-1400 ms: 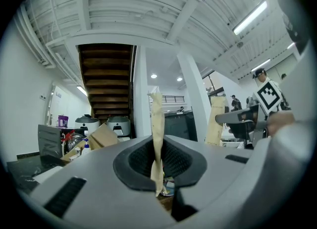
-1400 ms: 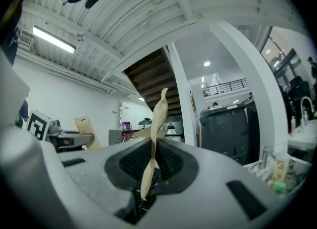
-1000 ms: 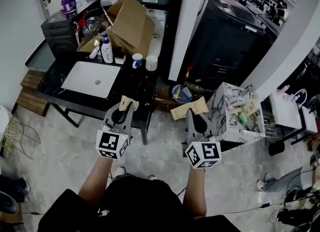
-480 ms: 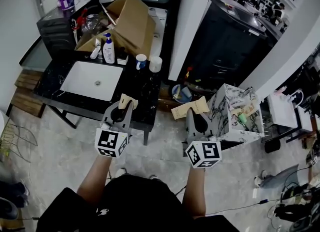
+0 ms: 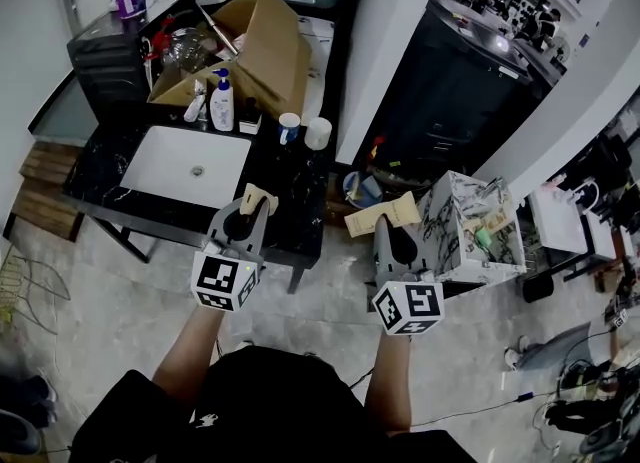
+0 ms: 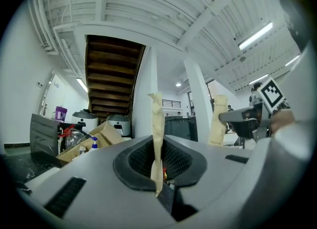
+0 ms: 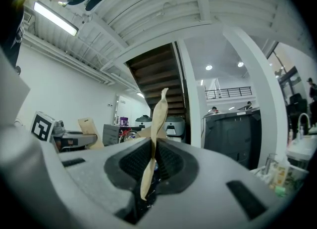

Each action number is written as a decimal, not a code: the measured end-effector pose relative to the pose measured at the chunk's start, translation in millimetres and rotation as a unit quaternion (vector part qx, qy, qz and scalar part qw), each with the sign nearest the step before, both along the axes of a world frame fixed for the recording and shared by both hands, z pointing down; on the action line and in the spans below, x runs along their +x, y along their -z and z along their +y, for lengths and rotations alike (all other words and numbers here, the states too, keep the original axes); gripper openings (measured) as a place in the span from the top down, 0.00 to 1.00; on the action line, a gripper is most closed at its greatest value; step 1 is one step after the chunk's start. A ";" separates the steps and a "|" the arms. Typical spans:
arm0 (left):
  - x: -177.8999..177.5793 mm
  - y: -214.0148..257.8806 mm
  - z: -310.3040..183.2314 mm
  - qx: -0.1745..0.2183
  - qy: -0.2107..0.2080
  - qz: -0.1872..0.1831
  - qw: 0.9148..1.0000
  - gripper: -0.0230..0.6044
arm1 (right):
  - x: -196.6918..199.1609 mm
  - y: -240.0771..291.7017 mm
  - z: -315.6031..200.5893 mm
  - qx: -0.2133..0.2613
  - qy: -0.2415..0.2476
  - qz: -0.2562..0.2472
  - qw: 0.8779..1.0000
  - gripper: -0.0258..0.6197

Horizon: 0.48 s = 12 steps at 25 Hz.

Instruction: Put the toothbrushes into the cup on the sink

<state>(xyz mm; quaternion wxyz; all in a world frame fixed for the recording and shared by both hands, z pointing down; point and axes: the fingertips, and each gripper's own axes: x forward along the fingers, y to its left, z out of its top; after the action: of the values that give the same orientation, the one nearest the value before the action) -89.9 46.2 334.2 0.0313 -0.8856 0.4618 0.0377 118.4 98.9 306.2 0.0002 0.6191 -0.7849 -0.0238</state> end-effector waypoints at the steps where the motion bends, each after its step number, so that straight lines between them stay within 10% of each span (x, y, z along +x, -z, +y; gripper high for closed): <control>1: -3.2 1.1 -2.1 0.001 -0.003 0.001 1.000 0.92 | -3.9 1.0 -1.5 0.001 -0.002 0.001 1.000 0.92; 12: -42.4 3.9 -16.3 0.002 -0.020 0.003 1.000 0.92 | -46.6 8.9 -11.8 0.006 -0.017 0.005 1.000 0.92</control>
<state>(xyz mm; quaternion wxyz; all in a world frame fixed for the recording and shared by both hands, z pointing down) -132.3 29.9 330.4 0.0308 -0.8945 0.4441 0.0424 71.8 87.1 297.3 0.0007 0.6320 -0.7743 -0.0312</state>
